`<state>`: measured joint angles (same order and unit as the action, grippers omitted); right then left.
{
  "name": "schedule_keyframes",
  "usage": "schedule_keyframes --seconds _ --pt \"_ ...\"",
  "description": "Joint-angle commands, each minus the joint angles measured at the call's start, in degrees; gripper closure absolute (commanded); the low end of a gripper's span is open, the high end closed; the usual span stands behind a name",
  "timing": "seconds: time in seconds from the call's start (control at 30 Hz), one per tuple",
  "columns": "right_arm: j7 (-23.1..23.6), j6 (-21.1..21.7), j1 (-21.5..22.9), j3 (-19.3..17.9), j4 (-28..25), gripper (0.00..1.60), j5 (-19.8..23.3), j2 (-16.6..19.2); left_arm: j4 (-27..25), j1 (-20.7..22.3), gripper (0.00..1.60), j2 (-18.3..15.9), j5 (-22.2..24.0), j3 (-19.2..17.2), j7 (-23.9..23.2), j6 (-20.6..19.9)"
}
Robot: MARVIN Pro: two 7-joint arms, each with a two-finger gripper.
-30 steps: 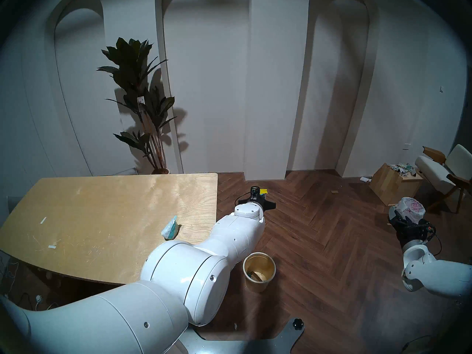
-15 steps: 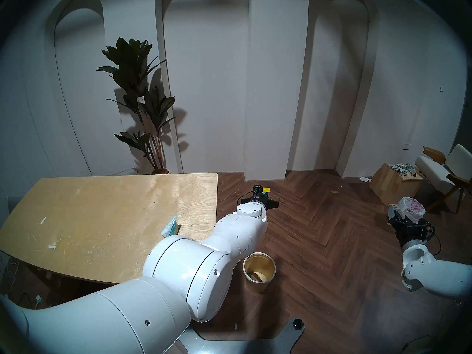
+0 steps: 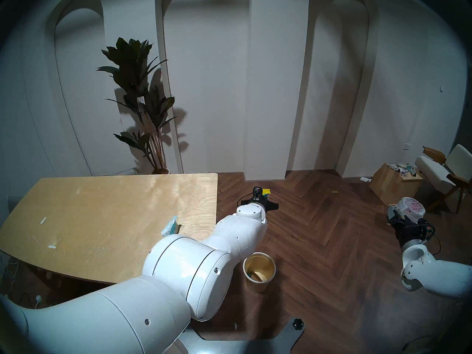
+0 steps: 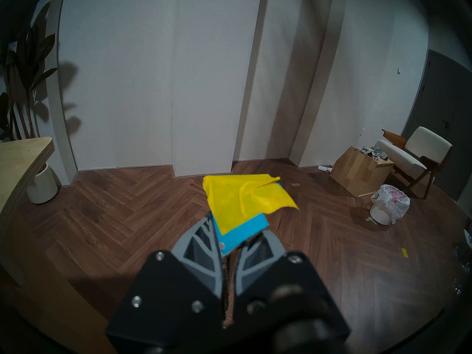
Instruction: Put the trash into the trash bin on the ground
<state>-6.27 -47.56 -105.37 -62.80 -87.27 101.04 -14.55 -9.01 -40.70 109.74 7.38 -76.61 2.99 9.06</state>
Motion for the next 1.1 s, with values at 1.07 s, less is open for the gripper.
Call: schedule_keyframes --seconds 1.07 --pt "-0.2 -0.4 0.8 -0.2 0.1 0.0 -0.3 0.1 0.9 0.9 1.6 -0.1 -0.8 0.4 0.8 1.2"
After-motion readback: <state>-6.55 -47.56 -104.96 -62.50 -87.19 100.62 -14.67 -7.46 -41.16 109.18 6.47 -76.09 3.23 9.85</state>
